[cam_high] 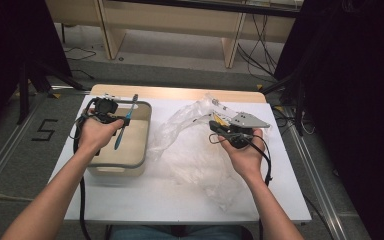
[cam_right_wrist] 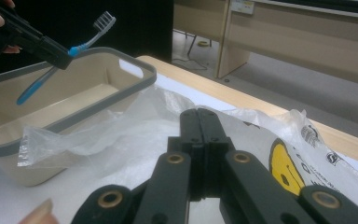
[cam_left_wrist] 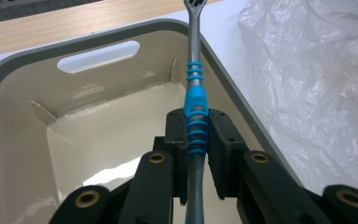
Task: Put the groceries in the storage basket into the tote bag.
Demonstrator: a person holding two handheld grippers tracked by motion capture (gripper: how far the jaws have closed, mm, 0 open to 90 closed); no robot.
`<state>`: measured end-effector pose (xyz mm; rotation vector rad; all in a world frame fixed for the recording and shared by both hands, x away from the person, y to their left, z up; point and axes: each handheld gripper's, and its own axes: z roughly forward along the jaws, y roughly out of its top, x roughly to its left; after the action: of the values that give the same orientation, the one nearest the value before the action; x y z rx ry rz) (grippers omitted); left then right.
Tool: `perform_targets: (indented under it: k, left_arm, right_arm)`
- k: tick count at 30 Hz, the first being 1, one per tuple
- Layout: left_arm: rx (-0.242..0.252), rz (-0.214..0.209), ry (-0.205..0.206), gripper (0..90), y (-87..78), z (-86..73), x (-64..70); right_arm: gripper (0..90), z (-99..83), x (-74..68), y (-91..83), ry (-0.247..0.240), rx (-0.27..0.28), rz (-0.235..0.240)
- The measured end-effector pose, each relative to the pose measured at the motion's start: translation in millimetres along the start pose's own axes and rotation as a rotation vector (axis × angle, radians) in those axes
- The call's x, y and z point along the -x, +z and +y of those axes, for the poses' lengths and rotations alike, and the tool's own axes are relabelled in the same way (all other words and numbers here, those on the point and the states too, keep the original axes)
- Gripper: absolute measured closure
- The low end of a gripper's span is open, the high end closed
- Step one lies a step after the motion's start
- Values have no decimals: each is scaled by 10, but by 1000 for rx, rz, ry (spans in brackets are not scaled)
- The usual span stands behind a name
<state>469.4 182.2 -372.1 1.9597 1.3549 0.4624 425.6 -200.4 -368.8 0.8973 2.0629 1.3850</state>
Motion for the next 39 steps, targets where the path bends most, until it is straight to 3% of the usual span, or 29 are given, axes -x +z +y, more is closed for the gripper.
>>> perform_targets:
  k: [39]
  left_arm:
    - [83,-63,60,785,-213,-14,288]
  right_arm:
    - [900,-2,-9,8,-2,-4,0]
